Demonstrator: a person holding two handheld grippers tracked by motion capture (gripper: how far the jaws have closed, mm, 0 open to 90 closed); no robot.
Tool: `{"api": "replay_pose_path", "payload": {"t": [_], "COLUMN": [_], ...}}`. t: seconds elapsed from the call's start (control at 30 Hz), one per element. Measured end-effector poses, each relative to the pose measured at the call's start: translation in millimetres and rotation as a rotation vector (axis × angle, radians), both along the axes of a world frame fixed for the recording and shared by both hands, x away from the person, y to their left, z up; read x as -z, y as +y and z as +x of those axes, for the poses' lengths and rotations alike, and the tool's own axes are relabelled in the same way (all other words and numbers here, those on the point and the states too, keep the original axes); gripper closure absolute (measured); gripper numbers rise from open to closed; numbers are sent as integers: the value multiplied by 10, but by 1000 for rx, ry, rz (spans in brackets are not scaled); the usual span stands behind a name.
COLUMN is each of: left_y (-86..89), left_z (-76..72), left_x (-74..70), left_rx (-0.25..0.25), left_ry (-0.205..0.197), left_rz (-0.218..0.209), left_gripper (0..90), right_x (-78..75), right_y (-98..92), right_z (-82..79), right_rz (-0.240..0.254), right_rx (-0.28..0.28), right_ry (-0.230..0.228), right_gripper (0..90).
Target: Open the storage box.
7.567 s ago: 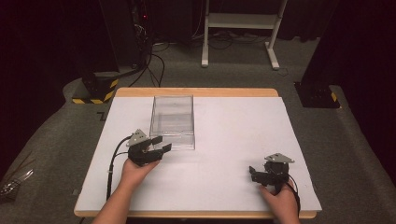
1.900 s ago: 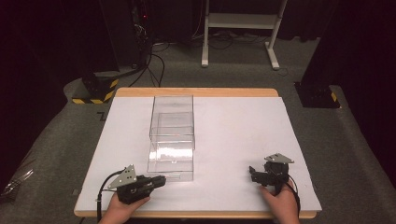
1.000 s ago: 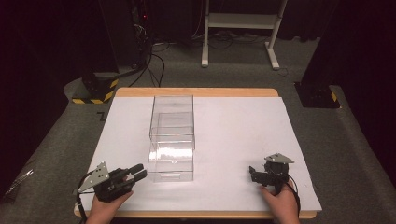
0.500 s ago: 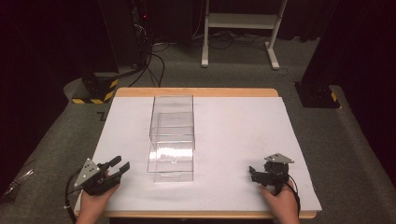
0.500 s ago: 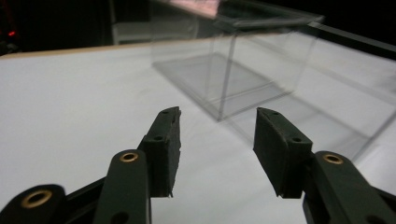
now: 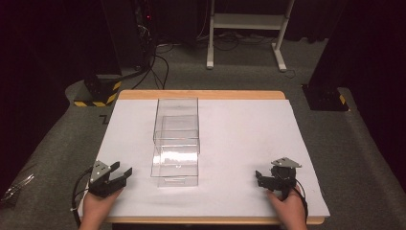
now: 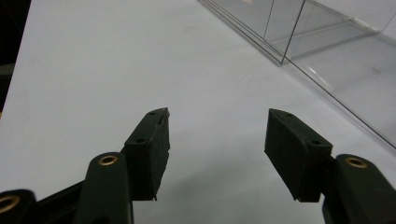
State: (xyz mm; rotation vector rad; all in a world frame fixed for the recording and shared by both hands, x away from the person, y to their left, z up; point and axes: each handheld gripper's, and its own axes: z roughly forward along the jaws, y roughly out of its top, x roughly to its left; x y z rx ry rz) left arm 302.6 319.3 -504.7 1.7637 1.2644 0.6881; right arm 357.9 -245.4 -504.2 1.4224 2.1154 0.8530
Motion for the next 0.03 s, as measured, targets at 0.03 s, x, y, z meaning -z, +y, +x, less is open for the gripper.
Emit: {"api": "replay_pose_path", "payload": {"t": [0.03], "left_y": [-7], "left_z": [4], "left_x": [2], "left_rx": [-1], "left_ry": [3], "left_rz": [-1], "left_gripper": [394], "right_x": [0], "right_y": [-1], "right_z": [1], "right_rz": [1], "right_rx": [-1], "right_ry": [1], "right_gripper": [103]}}
